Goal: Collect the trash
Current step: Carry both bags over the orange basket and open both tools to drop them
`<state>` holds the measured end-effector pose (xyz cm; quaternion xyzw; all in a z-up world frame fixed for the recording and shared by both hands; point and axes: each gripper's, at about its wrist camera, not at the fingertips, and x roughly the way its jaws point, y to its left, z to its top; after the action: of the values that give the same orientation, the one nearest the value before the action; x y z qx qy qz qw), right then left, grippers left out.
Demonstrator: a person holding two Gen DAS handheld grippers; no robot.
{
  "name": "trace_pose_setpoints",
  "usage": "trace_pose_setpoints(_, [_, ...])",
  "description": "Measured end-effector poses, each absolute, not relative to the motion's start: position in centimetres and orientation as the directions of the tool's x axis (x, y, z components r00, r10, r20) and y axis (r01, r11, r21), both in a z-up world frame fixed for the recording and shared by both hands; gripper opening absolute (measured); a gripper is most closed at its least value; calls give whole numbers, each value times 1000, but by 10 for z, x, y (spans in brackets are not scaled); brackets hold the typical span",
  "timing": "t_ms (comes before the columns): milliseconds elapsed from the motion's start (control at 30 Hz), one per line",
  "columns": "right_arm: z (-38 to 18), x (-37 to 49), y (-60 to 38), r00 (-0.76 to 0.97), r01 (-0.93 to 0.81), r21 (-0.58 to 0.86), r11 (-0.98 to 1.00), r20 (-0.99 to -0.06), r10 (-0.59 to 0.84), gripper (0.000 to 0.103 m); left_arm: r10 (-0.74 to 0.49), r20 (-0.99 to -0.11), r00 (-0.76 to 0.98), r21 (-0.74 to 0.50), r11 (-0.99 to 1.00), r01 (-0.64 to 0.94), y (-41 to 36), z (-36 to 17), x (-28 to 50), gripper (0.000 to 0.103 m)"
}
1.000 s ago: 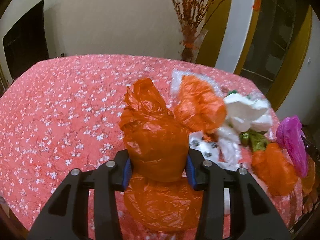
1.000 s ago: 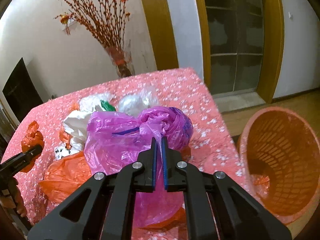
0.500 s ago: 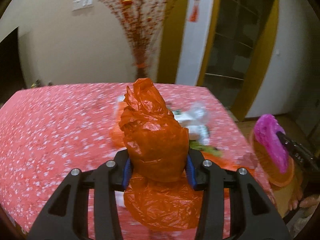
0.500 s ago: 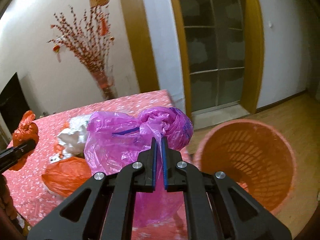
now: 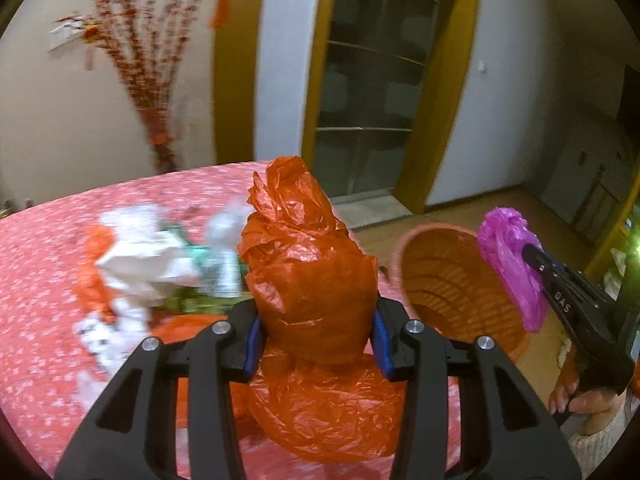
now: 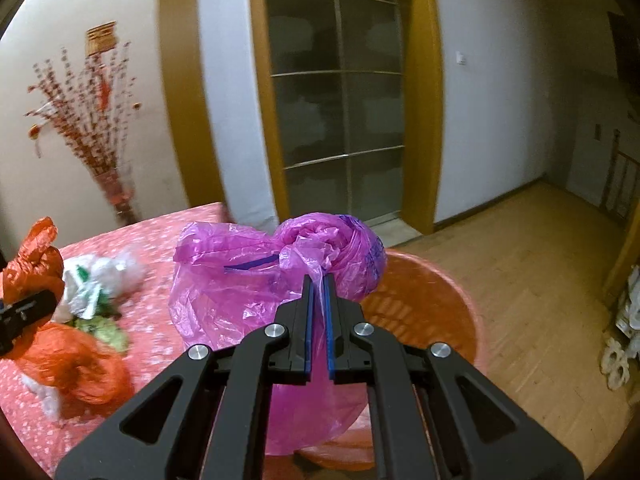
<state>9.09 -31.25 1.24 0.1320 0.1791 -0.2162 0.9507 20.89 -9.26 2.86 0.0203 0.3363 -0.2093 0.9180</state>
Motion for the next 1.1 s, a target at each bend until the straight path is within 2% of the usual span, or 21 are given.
trace_pose_setpoints(367, [-4,86,-349,811,522,217,825,-427,-401,5,-451,-701,552,-123,840,529,-188,-14,230,43])
trace_pose_setpoints(700, [-14,91,-375,803,544,265,796,-441,-402,5,-474,-733,489,-126,800,586,-238,-42,245,43])
trace_pose_setpoints(800, [-16,91,-382,805,542,276,794,-443,-396,5,-475,-740,477,-130,796,591,-247,-48,250,44])
trace_pose_setpoints(867, [-19,91,-385,806,541,284,791,-444,-391,6,-470,-744,474,-126,796,592,-252,-52,253,49])
trace_pose_setpoints(933, [-19,94,-384,807,540,293,789,-447,-386,11,-466,-748,473,-123,797,591,-254,-55,252,54])
trace_pose_setpoints(1067, [-22,95,-388,809,539,301,787,-446,-383,38,-454,-753,476,-115,803,584,-254,-58,254,66])
trace_pose_setpoints(1100, [-22,94,-388,809,540,299,787,-444,-386,40,-451,-754,478,-113,805,582,-254,-59,254,68])
